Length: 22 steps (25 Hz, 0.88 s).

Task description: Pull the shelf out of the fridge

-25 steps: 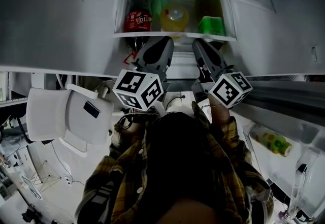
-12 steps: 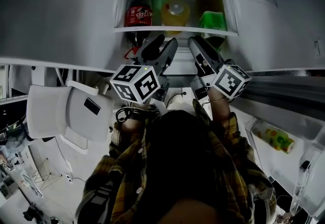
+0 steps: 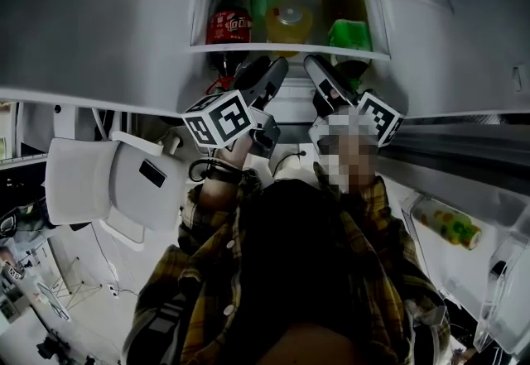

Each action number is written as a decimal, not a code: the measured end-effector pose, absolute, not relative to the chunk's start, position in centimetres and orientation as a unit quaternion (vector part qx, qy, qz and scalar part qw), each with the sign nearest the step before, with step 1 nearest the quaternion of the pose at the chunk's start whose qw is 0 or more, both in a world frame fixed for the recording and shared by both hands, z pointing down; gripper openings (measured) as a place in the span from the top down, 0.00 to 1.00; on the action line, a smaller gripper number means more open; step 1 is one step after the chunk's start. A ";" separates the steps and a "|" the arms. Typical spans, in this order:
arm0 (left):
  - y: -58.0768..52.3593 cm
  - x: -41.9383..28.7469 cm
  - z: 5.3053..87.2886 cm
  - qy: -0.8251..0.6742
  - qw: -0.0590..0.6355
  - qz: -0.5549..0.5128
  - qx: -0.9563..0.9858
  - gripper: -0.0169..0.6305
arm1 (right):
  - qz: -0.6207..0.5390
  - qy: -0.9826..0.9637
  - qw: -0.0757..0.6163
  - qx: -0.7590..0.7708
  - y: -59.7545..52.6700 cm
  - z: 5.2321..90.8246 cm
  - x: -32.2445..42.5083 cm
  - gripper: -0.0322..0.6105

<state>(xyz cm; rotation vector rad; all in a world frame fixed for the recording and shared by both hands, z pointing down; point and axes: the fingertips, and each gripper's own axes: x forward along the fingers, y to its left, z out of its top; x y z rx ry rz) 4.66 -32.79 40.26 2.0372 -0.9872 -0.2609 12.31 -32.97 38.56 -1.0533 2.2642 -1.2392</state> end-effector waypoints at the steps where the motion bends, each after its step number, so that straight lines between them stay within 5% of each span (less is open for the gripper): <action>1: -32.9 4.7 40.3 -0.393 0.420 -0.105 0.811 0.67 | -0.442 0.796 0.182 -0.371 -33.1 38.5 12.3 0.69; 22: -40.3 2.9 38.7 -0.440 0.434 -0.160 0.769 0.67 | -0.467 0.738 0.255 -0.415 -39.5 38.5 14.0 0.70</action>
